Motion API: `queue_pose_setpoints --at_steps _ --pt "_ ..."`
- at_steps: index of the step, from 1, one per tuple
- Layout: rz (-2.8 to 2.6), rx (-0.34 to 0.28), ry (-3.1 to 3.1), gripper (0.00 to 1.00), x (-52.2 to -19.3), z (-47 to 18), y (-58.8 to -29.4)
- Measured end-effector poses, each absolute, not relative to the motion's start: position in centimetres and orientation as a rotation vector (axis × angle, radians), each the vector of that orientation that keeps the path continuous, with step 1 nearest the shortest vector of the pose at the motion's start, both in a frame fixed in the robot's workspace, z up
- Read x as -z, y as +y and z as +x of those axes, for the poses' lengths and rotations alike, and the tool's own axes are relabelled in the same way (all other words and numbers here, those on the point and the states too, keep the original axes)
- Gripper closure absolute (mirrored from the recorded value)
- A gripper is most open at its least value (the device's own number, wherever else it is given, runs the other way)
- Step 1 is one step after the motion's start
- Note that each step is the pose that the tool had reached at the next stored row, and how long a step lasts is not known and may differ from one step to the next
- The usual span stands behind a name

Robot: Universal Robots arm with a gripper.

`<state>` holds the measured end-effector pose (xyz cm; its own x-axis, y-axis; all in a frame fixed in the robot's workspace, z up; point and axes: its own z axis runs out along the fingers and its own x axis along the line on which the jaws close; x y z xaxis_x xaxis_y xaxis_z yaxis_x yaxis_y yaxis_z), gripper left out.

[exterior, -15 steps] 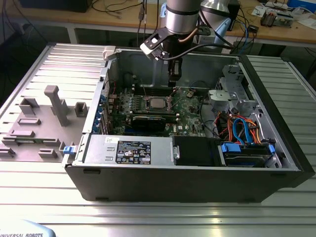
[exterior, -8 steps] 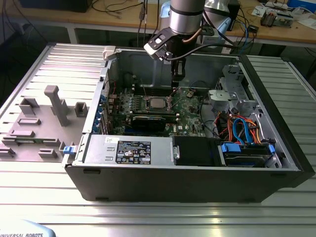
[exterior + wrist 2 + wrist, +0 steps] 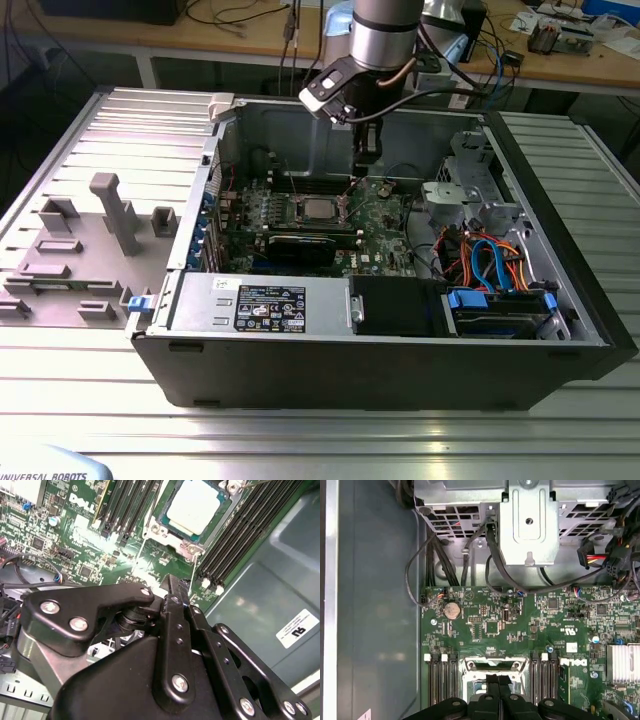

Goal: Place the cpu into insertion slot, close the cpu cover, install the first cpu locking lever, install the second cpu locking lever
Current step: 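Close the cpu cover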

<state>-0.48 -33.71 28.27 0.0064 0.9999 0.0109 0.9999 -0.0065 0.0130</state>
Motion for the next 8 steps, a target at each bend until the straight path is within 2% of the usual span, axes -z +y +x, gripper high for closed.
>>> queue_pose_setpoints --at_steps 8 --pt "2.227 -0.023 2.212 0.89 -28.3 1.0 -33.7"
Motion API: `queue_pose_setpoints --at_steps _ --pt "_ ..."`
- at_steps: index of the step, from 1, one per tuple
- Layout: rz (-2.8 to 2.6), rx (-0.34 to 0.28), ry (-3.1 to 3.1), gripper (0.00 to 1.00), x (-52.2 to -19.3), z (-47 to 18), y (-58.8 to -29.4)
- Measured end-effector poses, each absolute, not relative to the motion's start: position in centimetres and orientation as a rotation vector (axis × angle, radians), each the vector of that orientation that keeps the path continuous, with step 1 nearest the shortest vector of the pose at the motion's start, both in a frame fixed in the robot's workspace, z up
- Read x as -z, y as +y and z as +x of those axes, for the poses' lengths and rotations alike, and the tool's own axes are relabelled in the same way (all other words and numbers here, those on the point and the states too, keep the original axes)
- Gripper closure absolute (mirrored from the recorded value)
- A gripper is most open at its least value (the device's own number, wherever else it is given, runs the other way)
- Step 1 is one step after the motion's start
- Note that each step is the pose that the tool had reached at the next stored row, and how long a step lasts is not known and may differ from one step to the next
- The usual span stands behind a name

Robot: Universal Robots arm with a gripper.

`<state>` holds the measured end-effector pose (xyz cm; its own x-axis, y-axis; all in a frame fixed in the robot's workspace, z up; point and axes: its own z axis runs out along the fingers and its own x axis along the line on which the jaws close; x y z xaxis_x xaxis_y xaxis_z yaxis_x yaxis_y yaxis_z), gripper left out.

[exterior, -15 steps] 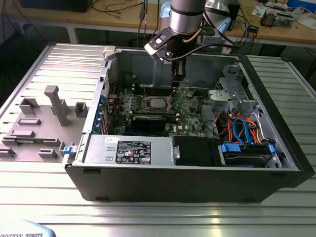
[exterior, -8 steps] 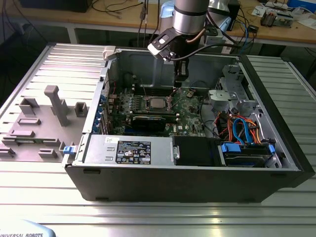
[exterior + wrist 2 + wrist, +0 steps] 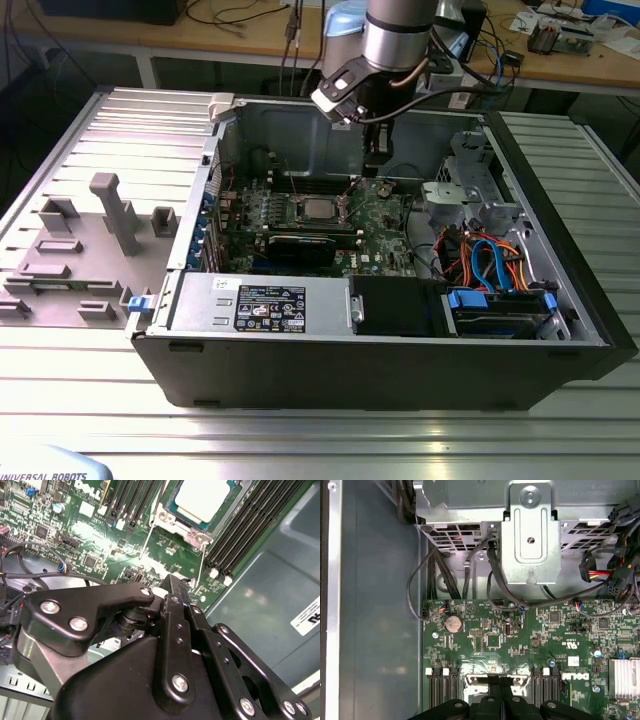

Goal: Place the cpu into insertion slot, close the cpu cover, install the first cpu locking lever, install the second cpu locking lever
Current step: 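Close the cpu cover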

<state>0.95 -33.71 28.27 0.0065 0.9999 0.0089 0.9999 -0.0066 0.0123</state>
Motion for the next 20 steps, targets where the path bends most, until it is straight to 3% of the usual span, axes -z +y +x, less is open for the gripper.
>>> queue_pose_setpoints --at_steps 20 --pt "2.227 -0.021 2.214 0.89 -27.3 3.4 -33.7"
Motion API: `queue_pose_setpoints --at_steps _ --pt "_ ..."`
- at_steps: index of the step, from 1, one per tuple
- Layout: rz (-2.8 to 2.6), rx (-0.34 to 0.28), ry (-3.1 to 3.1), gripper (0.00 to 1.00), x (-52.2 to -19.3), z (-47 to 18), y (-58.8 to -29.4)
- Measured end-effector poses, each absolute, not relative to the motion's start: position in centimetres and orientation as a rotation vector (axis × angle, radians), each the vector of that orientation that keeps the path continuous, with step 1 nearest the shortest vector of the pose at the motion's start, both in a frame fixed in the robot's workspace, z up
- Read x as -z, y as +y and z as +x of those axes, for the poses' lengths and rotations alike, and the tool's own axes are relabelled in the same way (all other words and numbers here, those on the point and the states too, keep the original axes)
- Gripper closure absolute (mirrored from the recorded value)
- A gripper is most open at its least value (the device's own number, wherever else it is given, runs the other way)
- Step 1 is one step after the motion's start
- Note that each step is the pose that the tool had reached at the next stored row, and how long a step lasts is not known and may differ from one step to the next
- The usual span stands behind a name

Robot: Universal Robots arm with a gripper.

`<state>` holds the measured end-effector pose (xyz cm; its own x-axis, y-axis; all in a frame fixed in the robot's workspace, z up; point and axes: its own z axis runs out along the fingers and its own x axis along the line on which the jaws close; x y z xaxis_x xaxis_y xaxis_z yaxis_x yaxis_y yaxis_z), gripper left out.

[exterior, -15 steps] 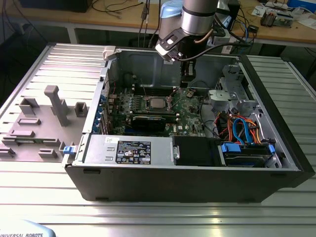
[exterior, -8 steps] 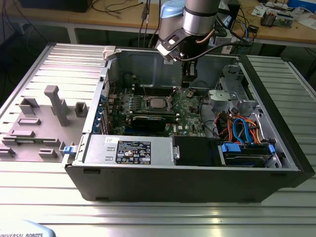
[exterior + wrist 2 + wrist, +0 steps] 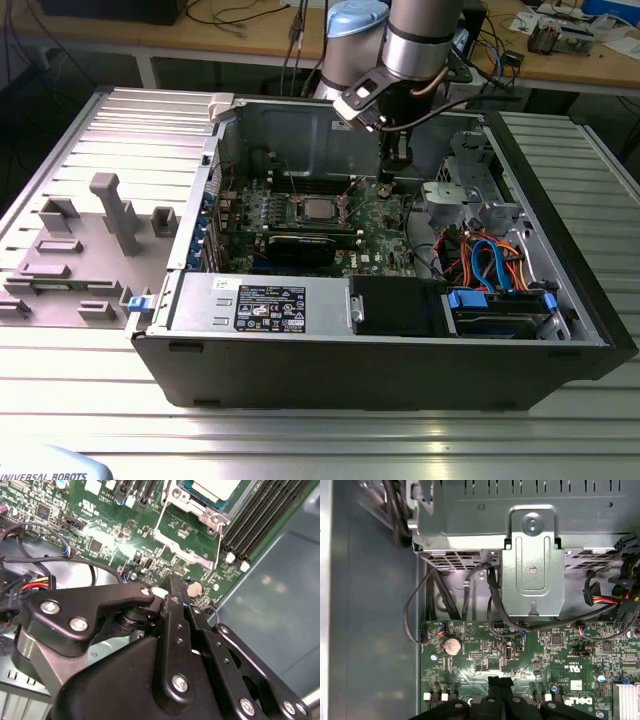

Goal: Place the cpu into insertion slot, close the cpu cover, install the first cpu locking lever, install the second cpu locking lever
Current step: 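Close the cpu cover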

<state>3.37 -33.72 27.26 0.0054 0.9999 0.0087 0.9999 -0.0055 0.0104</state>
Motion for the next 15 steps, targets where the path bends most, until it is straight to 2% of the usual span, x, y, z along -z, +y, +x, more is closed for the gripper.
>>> queue_pose_setpoints --at_steps 9,15 --pt "2.209 -0.011 2.241 0.89 -25.3 3.2 -34.1" --pt "2.203 -0.011 2.247 0.89 -25.3 2.6 -34.1"
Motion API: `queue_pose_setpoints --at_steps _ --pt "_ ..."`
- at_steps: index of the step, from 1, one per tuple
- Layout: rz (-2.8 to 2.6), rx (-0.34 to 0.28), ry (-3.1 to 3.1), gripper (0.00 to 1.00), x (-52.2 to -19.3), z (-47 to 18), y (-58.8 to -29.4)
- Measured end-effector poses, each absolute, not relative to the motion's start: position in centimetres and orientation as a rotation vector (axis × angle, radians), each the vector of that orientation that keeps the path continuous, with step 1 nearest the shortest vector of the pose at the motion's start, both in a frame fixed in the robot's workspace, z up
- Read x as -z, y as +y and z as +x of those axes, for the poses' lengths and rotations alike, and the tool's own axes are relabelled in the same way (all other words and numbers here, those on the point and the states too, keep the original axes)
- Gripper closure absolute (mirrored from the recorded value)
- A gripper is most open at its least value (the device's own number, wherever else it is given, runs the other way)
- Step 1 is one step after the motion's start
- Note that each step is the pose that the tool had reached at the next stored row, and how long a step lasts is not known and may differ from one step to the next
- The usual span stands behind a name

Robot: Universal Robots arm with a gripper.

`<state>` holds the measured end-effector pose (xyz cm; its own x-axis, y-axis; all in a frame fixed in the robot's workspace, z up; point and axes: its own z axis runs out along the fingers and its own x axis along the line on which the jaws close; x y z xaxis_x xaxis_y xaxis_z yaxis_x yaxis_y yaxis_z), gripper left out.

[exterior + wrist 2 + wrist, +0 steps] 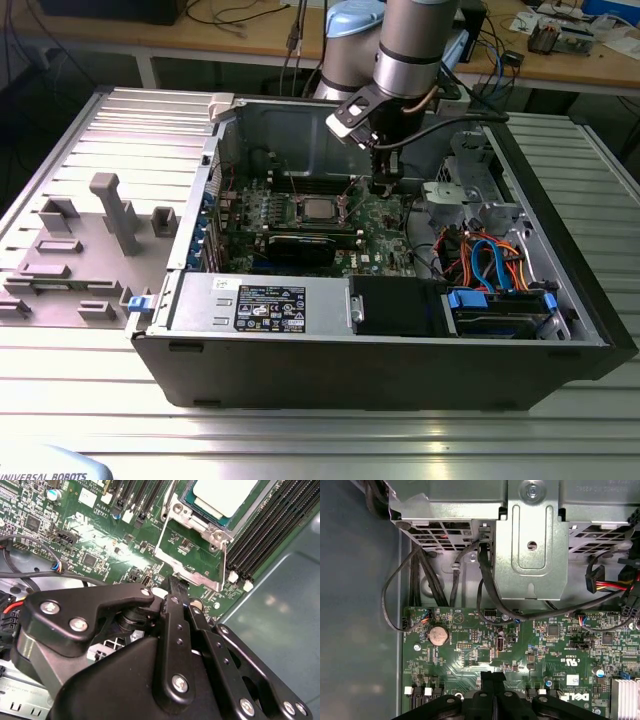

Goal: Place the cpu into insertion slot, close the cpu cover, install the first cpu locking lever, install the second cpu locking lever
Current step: 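Close the cpu cover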

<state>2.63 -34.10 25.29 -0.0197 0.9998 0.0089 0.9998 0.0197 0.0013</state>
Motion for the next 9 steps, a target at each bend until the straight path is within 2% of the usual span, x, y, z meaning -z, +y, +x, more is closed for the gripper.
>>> queue_pose_setpoints --at_steps 9 --pt "-2.196 0.011 -2.239 0.89 -25.29 2.43 -34.1"
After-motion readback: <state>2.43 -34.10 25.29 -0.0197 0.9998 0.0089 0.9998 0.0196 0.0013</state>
